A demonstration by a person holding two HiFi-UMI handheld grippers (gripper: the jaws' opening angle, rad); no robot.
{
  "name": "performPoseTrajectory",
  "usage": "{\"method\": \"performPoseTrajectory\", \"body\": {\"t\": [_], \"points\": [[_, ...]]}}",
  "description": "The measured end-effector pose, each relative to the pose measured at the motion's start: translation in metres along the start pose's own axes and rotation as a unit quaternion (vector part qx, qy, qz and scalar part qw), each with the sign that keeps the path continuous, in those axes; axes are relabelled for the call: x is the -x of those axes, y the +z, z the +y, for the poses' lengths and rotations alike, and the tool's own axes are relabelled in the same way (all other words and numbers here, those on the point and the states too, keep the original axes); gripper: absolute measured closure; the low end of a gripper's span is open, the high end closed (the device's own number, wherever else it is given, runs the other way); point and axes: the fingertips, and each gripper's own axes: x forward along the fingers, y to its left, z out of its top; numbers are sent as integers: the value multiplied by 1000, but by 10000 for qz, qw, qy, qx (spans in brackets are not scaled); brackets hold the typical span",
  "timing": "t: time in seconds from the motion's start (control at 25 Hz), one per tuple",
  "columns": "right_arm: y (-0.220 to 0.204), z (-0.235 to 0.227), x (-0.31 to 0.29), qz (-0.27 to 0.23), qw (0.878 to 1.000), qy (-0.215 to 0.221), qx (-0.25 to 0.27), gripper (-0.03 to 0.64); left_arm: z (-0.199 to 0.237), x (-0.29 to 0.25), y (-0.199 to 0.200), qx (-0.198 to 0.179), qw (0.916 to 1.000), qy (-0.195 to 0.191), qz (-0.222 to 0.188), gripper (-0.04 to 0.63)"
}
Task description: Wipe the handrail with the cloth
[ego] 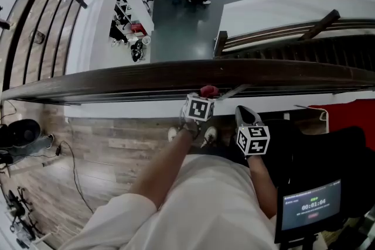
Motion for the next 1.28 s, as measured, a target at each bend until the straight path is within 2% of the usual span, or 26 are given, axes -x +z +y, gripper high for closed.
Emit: {"method": "performPoseTrajectory", "body": {"t": [0.08, 0.2, 0.24, 0.36, 0.4, 0.52, 0.6, 0.72, 0.88, 1.04, 1.24, 1.28], "points": [[4, 0, 0, -16, 10000, 15, -4, 614, 5, 1, 0, 109, 9999, 14, -3, 505], [6, 1, -1, -19, 10000, 2, -48, 614, 4, 1, 14, 167, 9989, -223, -386, 505], [7, 6, -4, -20, 10000, 0, -63, 614, 11, 5, 12, 171, 9990, -196, -375, 505], [8, 27, -13, -11, 10000, 30, -62, 614, 46, 19, -20, 305, 9993, 119, 155, 505], [8, 31, -16, 0, 10000, 48, -43, 614, 53, 22, -25, 335, 9991, 183, 199, 505], [10, 40, -22, -11, 9999, 109, 25, 614, 63, 27, -14, 311, 9990, 205, -228, 505], [13, 45, -25, -30, 9999, 138, 46, 614, 69, 26, -13, 337, 9987, 148, -354, 505], [17, 54, -29, -26, 9999, 163, 50, 614, 84, 34, -24, 432, 9986, 220, -202, 505], [19, 68, -38, -24, 9997, 229, 66, 614, 100, 39, -19, 445, 9976, 197, -492, 505], [26, 87, -48, -39, 9993, 336, 171, 614, 114, 45, -33, 458, 9983, 236, -285, 505], [31, 104, -54, -33, 9991, 349, 222, 614, 115, 52, -24, 374, 9981, 47, -483, 505], [31, 106, -55, -32, 9992, 336, 219, 614, 118, 52, -28, 424, 9982, 63, -415, 506]]}}
